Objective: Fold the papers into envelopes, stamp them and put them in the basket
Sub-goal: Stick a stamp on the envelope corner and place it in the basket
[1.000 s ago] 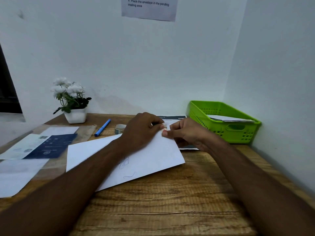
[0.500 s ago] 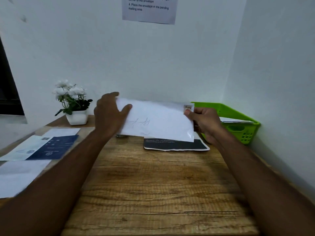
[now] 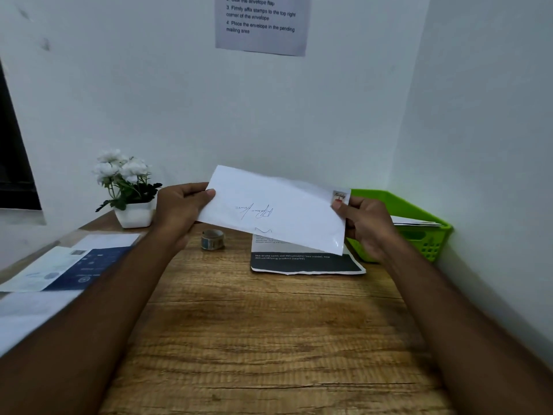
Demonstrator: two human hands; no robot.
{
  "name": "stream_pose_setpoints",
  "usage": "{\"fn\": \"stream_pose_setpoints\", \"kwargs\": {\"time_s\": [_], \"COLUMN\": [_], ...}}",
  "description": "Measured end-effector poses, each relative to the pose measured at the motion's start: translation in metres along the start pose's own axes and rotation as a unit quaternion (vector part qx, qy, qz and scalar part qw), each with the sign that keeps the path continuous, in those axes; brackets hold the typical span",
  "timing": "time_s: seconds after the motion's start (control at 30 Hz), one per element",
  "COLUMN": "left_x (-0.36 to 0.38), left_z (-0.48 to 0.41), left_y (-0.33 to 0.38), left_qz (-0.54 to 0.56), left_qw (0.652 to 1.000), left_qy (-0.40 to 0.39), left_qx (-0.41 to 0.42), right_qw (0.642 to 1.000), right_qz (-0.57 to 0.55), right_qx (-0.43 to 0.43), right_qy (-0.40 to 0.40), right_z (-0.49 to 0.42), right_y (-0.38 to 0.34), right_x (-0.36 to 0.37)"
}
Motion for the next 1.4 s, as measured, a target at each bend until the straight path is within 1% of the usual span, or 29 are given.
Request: {"fn": "stream_pose_setpoints", "kwargs": {"time_s": [0.3,0.4,0.5,0.6,0.8,0.9,0.97,1.07,1.17,1.27,1.33,1.4], "left_x": [-0.001,0.0,0.003,0.007,0.019,0.028,0.036,0.041,0.041,0.039,0.043,0.054], "left_z": [-0.004,-0.003,-0.001,0.002,0.013,0.02,0.026,0.03,0.03,0.031,0.031,0.031], "left_y": [-0.008,-0.007,-0.006,-0.007,-0.008,-0.007,-0.004,0.001,0.005,0.008,0.008,0.006], "left_qz": [-0.011,-0.001,0.008,0.004,-0.04,-0.03,-0.008,0.015,0.03,0.061,0.087,0.109], "left_qw": [1.0,1.0,0.999,0.999,0.995,0.994,0.993,0.995,0.996,0.997,0.995,0.993], "left_qy": [-0.012,-0.019,-0.032,-0.048,-0.085,-0.104,-0.117,-0.102,-0.082,-0.057,-0.037,-0.022], "left_qx": [-0.014,-0.015,-0.012,-0.015,-0.04,-0.031,-0.023,-0.013,0.001,0.007,-0.011,-0.04], "right_qw": [1.0,0.999,0.999,0.997,0.988,0.978,0.974,0.973,0.974,0.963,0.945,0.931], "right_qz": [0.004,0.015,0.001,-0.015,-0.017,-0.027,-0.035,-0.046,-0.031,0.016,0.065,0.106], "right_qx": [-0.022,-0.038,-0.052,-0.059,-0.092,-0.117,-0.122,-0.12,-0.139,-0.21,-0.267,-0.287], "right_qy": [-0.016,-0.003,0.013,0.045,0.124,0.171,0.187,0.193,0.174,0.17,0.178,0.2], "right_z": [-0.002,-0.002,-0.002,-0.005,-0.011,-0.011,-0.011,-0.008,-0.002,0.009,0.016,0.022], "right_y": [0.0,-0.001,-0.001,0.0,-0.002,-0.004,-0.003,-0.005,-0.012,-0.023,-0.026,-0.025], "right_x": [-0.001,-0.002,-0.004,-0.009,-0.022,-0.03,-0.036,-0.039,-0.041,-0.048,-0.057,-0.07]}}
Point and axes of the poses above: each hand's wrist, its own z-axis away from the middle knuckle, its own x-axis out of the palm, y = z × x, the point moved 5 cm from there along -z, towards the middle knuckle, and after that the axes turned 12 degrees about x, right-handed, at the moved point
